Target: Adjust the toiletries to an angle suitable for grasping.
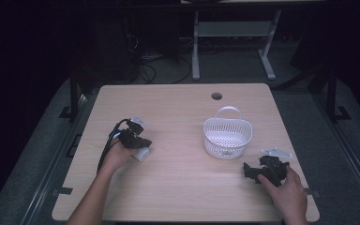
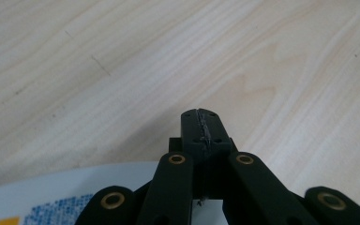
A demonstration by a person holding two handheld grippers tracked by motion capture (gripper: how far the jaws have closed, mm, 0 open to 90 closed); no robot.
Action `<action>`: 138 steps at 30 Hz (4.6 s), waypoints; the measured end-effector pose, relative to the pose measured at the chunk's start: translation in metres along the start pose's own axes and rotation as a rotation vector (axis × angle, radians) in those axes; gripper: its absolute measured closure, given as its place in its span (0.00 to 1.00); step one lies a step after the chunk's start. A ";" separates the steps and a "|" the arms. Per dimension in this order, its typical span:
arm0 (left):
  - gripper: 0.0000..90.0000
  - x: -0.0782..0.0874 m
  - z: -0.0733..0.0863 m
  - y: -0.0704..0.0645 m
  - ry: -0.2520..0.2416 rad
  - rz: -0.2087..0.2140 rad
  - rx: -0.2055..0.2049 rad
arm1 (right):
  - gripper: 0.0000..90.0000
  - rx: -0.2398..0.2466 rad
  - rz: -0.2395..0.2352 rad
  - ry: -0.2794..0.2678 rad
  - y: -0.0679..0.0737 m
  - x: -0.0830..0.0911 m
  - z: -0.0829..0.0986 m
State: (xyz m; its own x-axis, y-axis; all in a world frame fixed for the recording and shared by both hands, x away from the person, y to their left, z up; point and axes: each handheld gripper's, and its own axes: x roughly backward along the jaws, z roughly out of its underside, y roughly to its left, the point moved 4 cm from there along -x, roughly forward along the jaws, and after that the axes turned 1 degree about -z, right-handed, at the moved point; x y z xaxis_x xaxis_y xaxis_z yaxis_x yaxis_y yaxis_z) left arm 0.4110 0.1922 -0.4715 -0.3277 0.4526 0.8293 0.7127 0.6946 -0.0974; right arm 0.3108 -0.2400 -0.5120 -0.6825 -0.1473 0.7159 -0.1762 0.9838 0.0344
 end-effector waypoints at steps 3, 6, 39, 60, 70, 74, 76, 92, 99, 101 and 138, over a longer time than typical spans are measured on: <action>1.00 0.003 0.007 -0.003 0.000 0.001 -0.003 | 0.00 0.000 0.000 0.000 0.000 0.000 0.000; 1.00 0.005 0.013 -0.005 0.001 0.000 -0.003 | 0.00 0.000 0.000 0.000 0.000 0.000 0.000; 1.00 0.075 0.044 0.090 -0.055 -0.236 0.162 | 0.00 0.000 0.000 0.000 0.000 0.000 0.000; 1.00 0.053 0.058 0.129 -0.006 -0.282 0.265 | 0.00 0.000 0.000 0.000 0.000 0.000 0.000; 1.00 0.044 0.047 0.125 -0.015 -0.269 0.260 | 0.00 0.000 0.000 0.000 0.000 0.000 0.000; 1.00 0.037 0.041 0.121 -0.011 -0.250 0.239 | 0.00 0.001 0.000 0.000 0.000 0.000 0.000; 1.00 0.032 0.037 0.118 -0.018 -0.241 0.235 | 0.00 0.001 0.000 0.000 0.000 0.000 0.000; 1.00 0.015 0.007 0.095 -0.038 -0.194 0.180 | 0.00 0.000 0.000 0.000 0.000 0.000 0.000; 1.00 0.010 0.002 0.089 -0.046 -0.179 0.172 | 0.00 0.001 0.000 0.000 0.000 0.000 0.000; 1.00 0.009 0.001 0.087 -0.043 -0.174 0.168 | 0.00 0.001 0.000 -0.001 0.000 0.000 0.000; 0.57 0.018 -0.021 0.050 -0.108 -0.087 0.146 | 0.00 0.000 0.000 0.000 0.000 0.000 0.000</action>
State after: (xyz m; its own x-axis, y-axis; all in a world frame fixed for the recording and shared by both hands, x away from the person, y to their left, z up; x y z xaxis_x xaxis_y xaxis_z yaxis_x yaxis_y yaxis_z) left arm 0.4533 0.2232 -0.4496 -0.4546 0.4388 0.7751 0.5836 0.8042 -0.1130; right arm 0.3108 -0.2400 -0.5120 -0.6825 -0.1471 0.7159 -0.1762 0.9838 0.0341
